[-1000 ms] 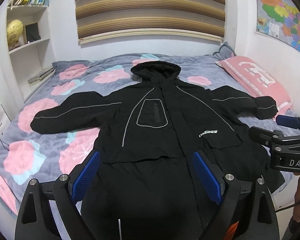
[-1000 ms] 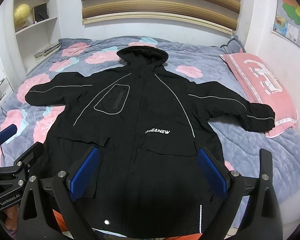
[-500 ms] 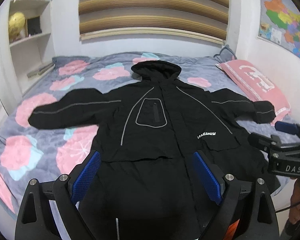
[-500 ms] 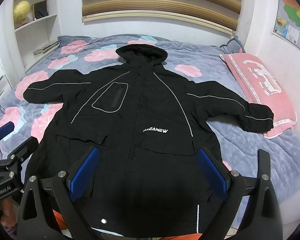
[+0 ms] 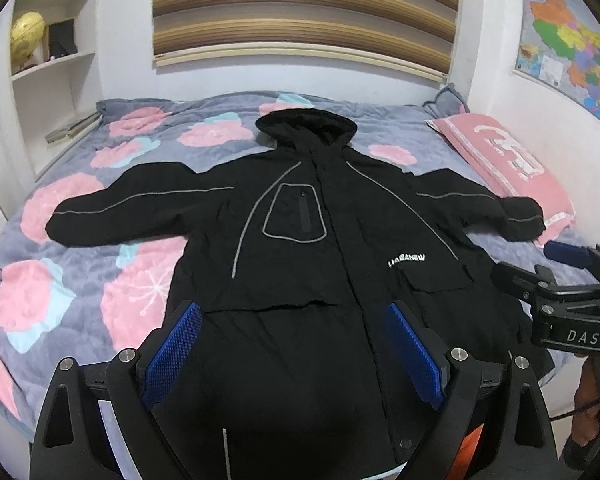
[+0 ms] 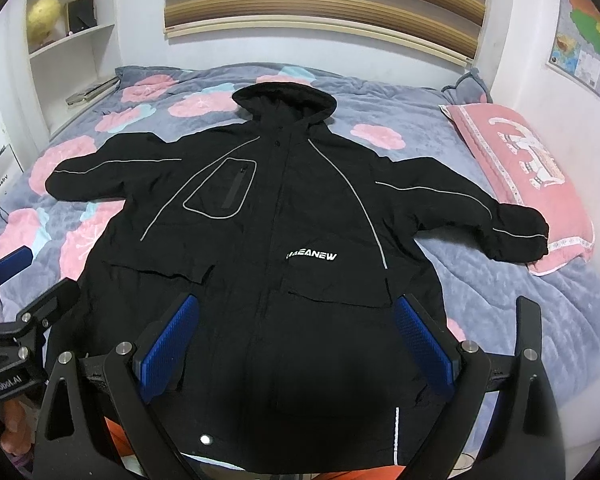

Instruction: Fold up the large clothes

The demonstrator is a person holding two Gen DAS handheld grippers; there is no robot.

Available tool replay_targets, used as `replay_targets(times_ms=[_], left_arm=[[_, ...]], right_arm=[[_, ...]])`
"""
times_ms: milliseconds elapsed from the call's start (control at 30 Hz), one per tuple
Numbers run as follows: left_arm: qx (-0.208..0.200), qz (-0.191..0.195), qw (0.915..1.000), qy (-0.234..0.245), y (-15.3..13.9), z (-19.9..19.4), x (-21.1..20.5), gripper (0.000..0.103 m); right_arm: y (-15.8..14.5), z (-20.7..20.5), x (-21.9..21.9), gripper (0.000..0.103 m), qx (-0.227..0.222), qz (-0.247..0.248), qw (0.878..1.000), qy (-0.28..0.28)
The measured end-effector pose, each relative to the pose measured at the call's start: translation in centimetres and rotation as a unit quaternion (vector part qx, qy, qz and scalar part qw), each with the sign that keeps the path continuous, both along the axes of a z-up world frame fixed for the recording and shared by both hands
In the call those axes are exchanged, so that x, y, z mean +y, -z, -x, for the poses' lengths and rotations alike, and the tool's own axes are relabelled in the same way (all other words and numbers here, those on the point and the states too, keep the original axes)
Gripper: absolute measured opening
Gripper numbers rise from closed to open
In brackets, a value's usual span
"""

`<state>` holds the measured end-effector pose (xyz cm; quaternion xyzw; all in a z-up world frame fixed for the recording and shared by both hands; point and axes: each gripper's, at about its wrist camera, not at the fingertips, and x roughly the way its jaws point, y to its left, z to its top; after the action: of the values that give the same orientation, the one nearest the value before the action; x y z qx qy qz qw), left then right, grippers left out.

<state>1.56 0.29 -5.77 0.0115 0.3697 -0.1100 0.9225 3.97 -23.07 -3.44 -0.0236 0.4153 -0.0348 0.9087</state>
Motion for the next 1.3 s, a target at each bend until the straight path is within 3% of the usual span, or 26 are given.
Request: replay_targets(times_ms=[467,633,800,1000,1133,1300], left_arm=[[0.005,-0.002,1.0000,-0.007,0.6,-0.3,-0.1,0.094],[0.013,0.006,0.9998,-0.010,1.3,-1.0,0.3,0.094],[0.024,0.023,0.9992,-0.024,2.6,-2.3,1.5,0.094],[0.024,0.058,0.9942,-0.087,4.0,-5.6,7.3,0.094],[0.005,0.079,0.9844,-0.158,4.6,-9.1,13.9,0.094],[-0.027,0.098,0.9680,-0.229,5.2,-14.0,23.3,0.094]], right_arm=[[0.7,-0.3,0.1,0.099,0.007,-0.003,1.000,0.000],[1.3,-0.8,0.7,0.099,0.007,0.019,1.000,-0.003],[2.7,-2.8,1.2,0.099,0.026,0.010,1.000,-0.008],[3.9,-7.7,3.1,0.099,0.037,-0.002,0.999,-0.024],[3.8,-11.6,6.5,0.099,0.000,-0.003,0.998,-0.064],[4.5,-18.6,8.8,0.099,-0.047,-0.085,0.985,-0.146]])
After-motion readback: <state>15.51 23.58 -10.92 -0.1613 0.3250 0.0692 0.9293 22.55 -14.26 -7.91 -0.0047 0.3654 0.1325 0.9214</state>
